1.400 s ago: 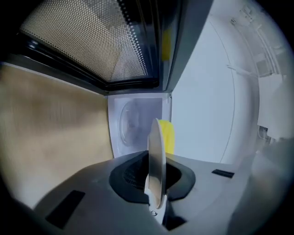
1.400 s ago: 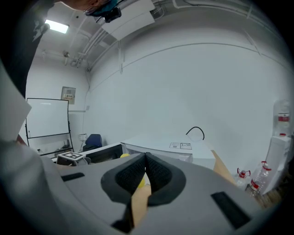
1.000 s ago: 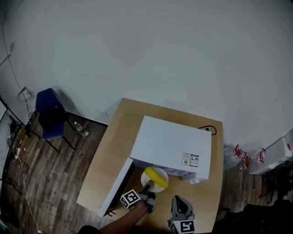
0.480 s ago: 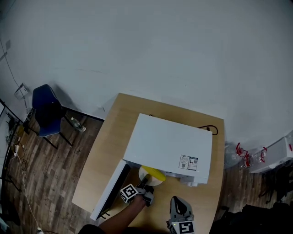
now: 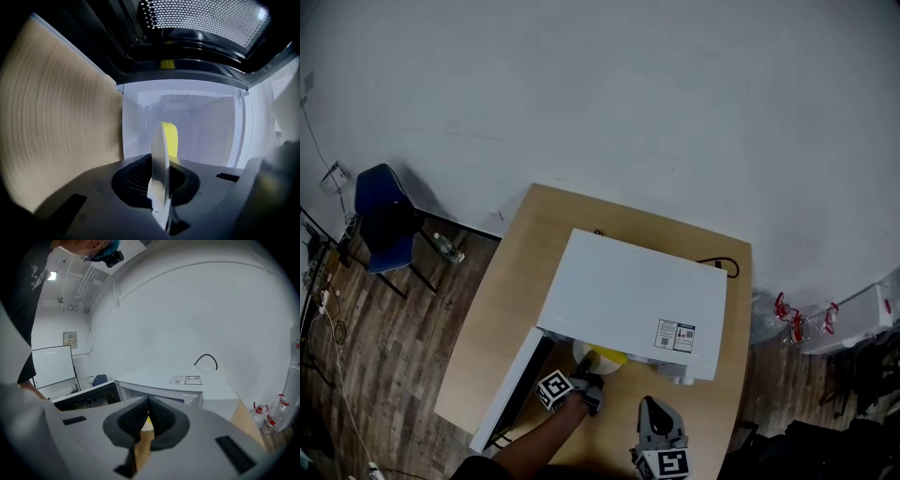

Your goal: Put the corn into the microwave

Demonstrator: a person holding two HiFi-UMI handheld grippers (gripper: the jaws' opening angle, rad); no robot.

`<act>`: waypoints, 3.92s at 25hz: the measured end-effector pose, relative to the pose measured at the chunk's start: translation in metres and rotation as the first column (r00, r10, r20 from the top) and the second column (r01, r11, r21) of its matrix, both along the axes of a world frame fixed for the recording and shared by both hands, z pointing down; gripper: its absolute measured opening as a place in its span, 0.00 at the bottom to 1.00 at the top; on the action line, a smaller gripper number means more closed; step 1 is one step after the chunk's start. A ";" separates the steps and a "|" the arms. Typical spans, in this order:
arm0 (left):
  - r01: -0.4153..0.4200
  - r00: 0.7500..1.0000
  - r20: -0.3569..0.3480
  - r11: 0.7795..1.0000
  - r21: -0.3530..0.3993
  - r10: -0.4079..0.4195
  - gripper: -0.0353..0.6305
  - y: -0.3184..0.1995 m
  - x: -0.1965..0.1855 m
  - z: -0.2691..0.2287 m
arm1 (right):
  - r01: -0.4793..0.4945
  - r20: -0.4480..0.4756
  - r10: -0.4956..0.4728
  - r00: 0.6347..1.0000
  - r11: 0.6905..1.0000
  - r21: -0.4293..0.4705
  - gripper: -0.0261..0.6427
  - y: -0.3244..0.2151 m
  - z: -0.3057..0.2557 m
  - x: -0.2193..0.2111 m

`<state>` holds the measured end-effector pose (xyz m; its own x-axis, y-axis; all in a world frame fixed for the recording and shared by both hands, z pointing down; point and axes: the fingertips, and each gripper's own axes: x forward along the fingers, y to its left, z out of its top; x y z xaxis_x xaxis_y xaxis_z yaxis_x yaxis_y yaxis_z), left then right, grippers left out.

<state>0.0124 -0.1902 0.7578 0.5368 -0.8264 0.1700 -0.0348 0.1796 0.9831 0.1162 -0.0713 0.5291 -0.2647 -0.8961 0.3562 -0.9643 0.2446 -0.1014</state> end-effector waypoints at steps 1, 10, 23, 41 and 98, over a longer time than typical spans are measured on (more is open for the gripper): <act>0.008 1.000 -0.002 1.000 -0.006 -0.008 0.08 -0.001 0.000 0.002 | 0.000 0.000 0.000 1.000 1.000 0.002 0.13 0.000 0.000 0.000; 0.035 0.999 -0.023 0.999 -0.010 -0.035 0.08 -0.015 0.008 0.003 | -0.010 0.004 0.010 1.000 1.000 -0.015 0.13 0.000 0.012 0.003; 0.062 0.997 -0.045 0.998 0.011 -0.062 0.08 -0.018 0.012 0.006 | -0.027 -0.003 0.027 1.000 0.994 -0.107 0.13 -0.013 0.062 -0.002; 0.009 1.000 -0.010 0.989 0.144 -0.008 0.42 -0.021 0.013 -0.018 | -0.013 -0.011 0.012 1.000 0.986 -0.165 0.13 -0.028 0.106 -0.007; 0.014 0.977 -0.212 0.998 0.057 -0.001 0.43 -0.018 0.028 -0.024 | -0.017 0.362 0.149 0.920 0.939 -0.343 0.20 -0.071 0.197 -0.006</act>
